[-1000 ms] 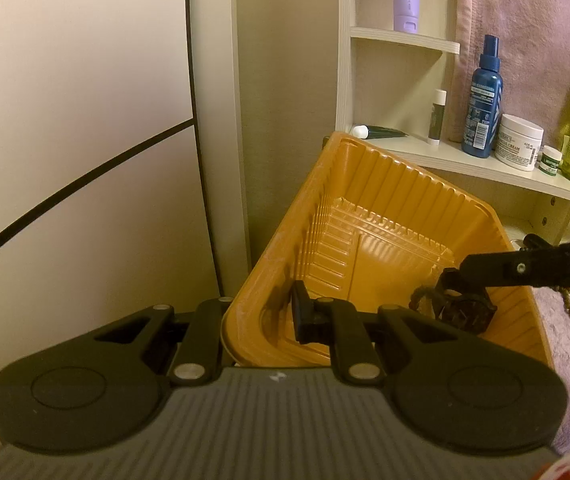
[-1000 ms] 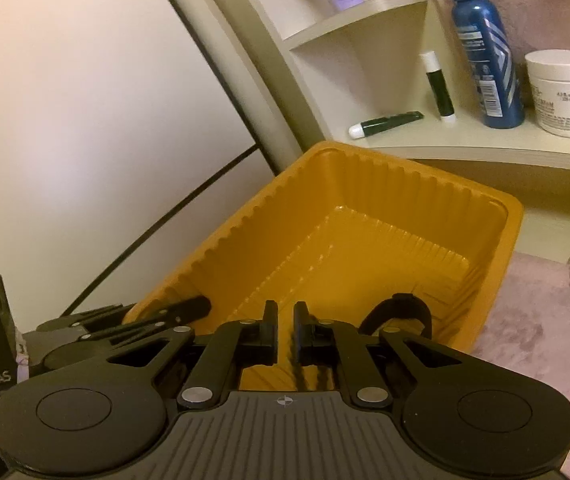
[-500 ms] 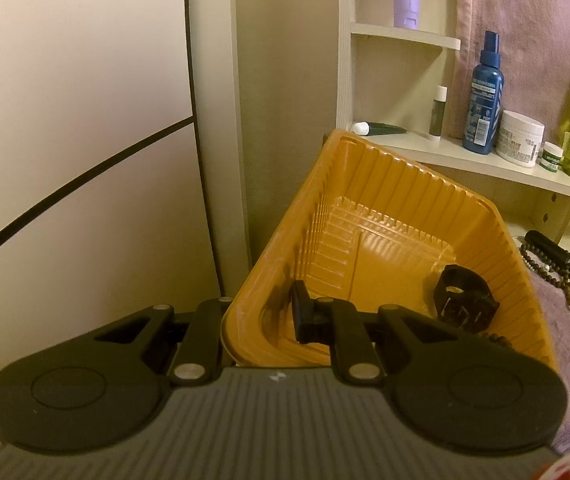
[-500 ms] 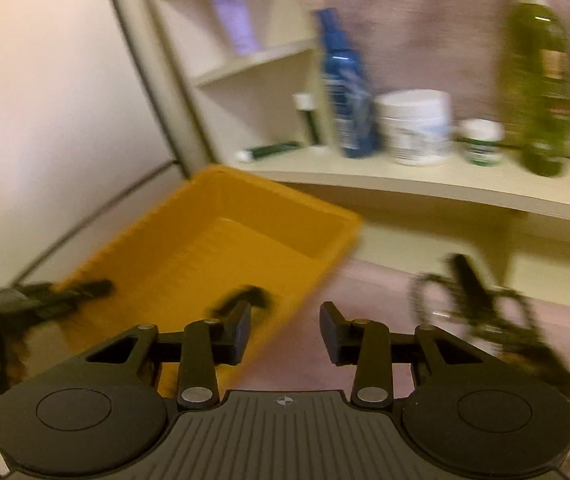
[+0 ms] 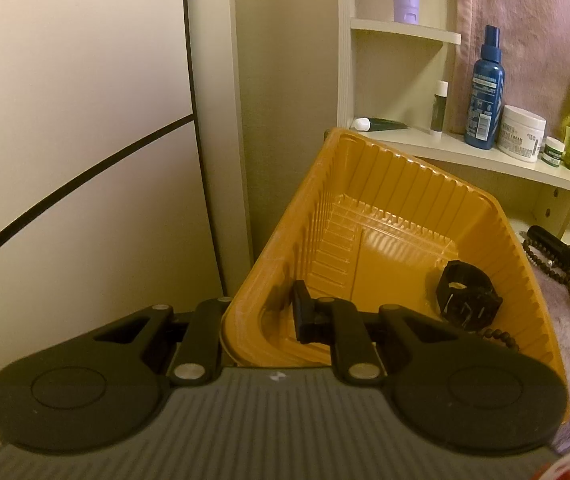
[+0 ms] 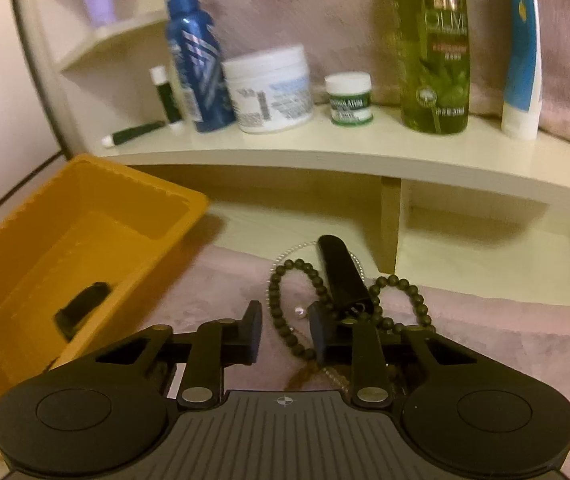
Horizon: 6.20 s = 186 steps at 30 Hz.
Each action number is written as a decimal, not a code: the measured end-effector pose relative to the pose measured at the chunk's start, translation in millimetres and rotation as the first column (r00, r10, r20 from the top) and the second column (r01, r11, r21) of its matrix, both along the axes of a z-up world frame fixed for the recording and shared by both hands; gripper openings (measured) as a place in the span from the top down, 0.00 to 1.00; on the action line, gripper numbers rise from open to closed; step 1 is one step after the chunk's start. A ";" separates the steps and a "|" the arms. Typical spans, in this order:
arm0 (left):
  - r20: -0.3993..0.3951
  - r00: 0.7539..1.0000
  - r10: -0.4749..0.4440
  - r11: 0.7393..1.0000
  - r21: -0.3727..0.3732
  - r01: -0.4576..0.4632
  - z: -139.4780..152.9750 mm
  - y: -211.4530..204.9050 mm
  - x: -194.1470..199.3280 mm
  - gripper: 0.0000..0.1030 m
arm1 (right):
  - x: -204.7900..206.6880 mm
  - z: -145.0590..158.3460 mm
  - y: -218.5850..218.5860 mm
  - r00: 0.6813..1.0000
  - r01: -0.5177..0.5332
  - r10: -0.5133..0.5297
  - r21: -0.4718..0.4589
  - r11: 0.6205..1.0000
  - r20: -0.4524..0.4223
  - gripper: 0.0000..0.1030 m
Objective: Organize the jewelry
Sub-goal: 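Grasp a bead bracelet with a silver charm using the right gripper, then carry the charm bracelet into the orange tray with the right gripper, then move the open right gripper back over the jewelry pile, then grasp a black strap item from the pile with the right gripper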
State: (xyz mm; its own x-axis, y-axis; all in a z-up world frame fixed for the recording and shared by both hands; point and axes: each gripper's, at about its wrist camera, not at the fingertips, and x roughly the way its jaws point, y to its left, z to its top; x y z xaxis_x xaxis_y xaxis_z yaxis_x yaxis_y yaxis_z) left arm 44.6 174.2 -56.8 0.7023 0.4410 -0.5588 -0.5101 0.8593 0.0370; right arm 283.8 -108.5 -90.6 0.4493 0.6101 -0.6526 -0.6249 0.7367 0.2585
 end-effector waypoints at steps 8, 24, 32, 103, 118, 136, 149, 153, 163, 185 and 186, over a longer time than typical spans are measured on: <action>-0.002 1.000 0.003 1.000 -0.010 -0.003 -0.9 2.0 0.9 0.85 | 10.7 -11.4 11.2 1.000 0.015 -0.014 -0.083 0.996 0.013 0.77; -0.011 1.000 0.005 1.000 -0.006 -0.005 -0.4 1.4 1.1 0.85 | 5.2 -20.8 30.6 0.993 0.005 0.016 -0.180 0.984 0.118 0.82; -0.014 1.000 0.004 1.000 -0.001 -0.004 -0.9 0.3 1.2 0.85 | 1.7 -12.7 25.7 0.993 0.004 0.016 -0.161 0.987 0.120 0.82; -0.039 0.999 -0.008 1.000 0.010 0.009 -1.3 2.7 1.5 0.84 | -109.2 31.7 -56.6 0.997 0.073 -0.072 0.043 0.996 -0.018 0.49; -0.041 0.999 -0.007 1.000 0.008 0.008 -2.0 3.0 1.4 0.84 | -48.5 33.8 -67.5 0.997 0.036 -0.037 0.025 0.999 0.063 0.50; -0.052 0.999 -0.007 1.000 -0.002 0.007 -2.8 4.2 3.7 0.83 | 23.5 -3.9 2.5 0.994 0.029 -0.018 -0.104 0.994 0.108 0.63; -0.053 0.999 -0.006 1.000 -0.003 0.006 -3.3 4.0 3.4 0.83 | 20.7 -6.7 6.9 0.988 0.066 -0.050 -0.102 0.993 0.149 0.77; -0.052 0.999 -0.003 1.000 -0.004 0.003 -3.2 3.9 3.3 0.83 | 0.2 8.4 -2.1 0.988 0.067 -0.062 -0.034 0.997 0.142 0.78; -0.050 0.999 -0.002 1.000 -0.003 0.002 -3.1 3.2 2.0 0.83 | -76.5 3.7 -5.1 0.999 0.017 -0.017 -0.016 1.000 0.043 0.78; -0.052 0.999 -0.002 1.000 0.003 0.002 -0.6 0.7 2.0 0.84 | -71.0 -11.7 20.2 0.999 0.028 -0.026 -0.109 0.994 0.025 0.66; -0.051 0.999 -0.003 1.000 0.006 0.003 -0.3 0.1 2.0 0.84 | -71.5 -12.2 21.2 0.999 0.025 -0.021 -0.117 0.993 0.031 0.74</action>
